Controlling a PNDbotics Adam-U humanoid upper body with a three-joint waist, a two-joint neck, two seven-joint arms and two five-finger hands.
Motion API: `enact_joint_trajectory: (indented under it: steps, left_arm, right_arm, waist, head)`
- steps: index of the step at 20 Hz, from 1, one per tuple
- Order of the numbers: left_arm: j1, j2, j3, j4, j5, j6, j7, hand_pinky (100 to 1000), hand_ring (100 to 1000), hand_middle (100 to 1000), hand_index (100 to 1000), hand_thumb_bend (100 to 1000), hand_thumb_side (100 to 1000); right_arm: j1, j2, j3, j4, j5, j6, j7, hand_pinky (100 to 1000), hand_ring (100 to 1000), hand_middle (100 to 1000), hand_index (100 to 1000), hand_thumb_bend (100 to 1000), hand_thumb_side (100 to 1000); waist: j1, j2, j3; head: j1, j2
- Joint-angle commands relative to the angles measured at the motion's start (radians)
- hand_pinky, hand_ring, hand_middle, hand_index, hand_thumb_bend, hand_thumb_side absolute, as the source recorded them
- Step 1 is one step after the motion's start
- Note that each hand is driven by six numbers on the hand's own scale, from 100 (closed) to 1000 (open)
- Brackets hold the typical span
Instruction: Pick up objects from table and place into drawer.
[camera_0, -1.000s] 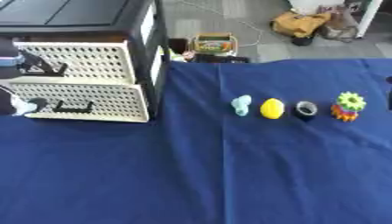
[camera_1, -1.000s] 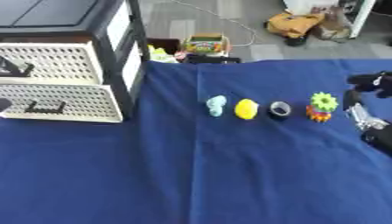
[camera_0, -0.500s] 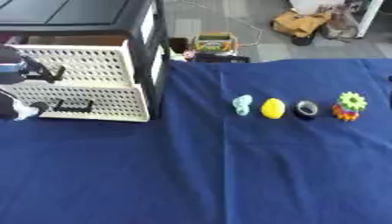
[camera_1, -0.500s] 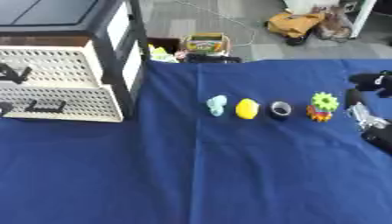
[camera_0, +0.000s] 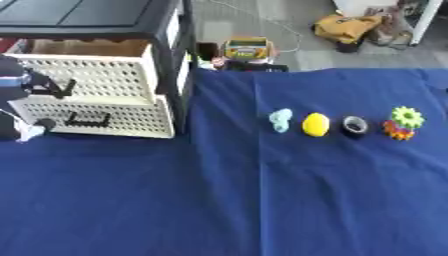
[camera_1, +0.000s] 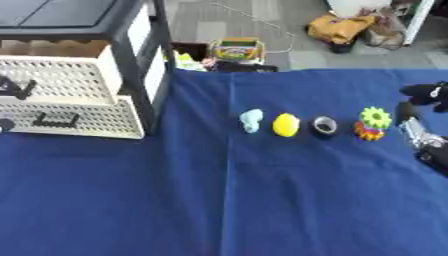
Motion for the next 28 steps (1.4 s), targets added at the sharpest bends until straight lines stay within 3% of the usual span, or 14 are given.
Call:
enact_joint_trajectory:
  steps: [1, 11, 28]
  left_arm:
    - [0.004, 0.057, 0.016, -0.034, 0.02, 0.019, 0.013, 100, 100, 100, 847, 157, 411]
    - [0.076, 0.108, 0.02, -0.115, 0.066, 0.065, 0.056, 100, 100, 100, 847, 131, 407]
    - [0.149, 0.159, 0.026, -0.22, 0.094, 0.083, 0.056, 100, 100, 100, 842, 141, 421]
  right_arm:
    - [-0.004, -0.017, -0.012, -0.016, -0.005, 0.0, -0.003, 695, 741, 646, 830, 100, 1000]
    - [-0.007, -0.015, -0.013, -0.016, -0.008, -0.005, -0.004, 696, 741, 646, 831, 100, 1000]
    - [-0.01, -0.012, -0.013, -0.016, -0.008, -0.007, -0.002, 698, 742, 646, 831, 100, 1000]
  waist:
    - [-0.002, -0.024, 0.003]
    - [-0.007, -0.024, 0.009]
    - [-0.015, -0.022, 0.017]
  head:
    - [0.004, -0.008]
    - [0.006, -0.014]
    - [0.014, -0.018]
